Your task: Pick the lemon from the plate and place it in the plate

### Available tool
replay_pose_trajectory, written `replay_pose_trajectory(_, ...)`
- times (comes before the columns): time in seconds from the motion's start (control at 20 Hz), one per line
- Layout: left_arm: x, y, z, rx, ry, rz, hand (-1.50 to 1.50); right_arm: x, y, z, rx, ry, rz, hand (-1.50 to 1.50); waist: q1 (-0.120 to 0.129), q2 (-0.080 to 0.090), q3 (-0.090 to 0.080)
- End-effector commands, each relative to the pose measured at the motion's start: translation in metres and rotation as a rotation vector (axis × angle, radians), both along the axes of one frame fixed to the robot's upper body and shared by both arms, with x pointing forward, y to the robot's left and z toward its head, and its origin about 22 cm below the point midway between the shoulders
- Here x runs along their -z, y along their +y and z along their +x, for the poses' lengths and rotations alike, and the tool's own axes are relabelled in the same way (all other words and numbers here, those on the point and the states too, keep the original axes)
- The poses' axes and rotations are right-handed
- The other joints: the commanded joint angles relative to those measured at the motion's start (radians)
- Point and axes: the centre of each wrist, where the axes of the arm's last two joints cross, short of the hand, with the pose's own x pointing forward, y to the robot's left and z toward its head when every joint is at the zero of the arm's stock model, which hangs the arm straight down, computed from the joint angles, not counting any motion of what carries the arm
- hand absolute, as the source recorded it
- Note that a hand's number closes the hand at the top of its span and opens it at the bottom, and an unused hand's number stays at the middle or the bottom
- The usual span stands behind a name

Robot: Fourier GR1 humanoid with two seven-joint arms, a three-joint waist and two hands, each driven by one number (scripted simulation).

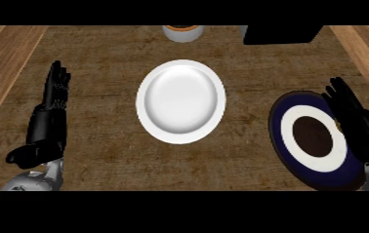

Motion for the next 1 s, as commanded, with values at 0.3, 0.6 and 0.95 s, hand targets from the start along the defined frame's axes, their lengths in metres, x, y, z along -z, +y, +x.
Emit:
replay_pose_trajectory(0.3,0.060,0.007,-0.024,-0.052,0.422,-0.103,0.00,-0.136,-0.057,0.017,-0.321,-0.462,-0.390,1.50,-0.025,0.022,-0.041)
replay_pose_trajectory(0.6,0.069,-0.001,-0.028,-0.029,0.541,-0.168,0.00,-0.027,-0.102,-0.018,-0.145,-0.610,-0.187,1.50,0.000,0.054,-0.004)
replay_pose_trajectory(0.95,0.068,-0.003,-0.016,0.007,0.558,-0.172,0.00,0.005,-0.128,-0.035,-0.446,-0.640,0.069,-1.50,0.032,0.057,-0.008)
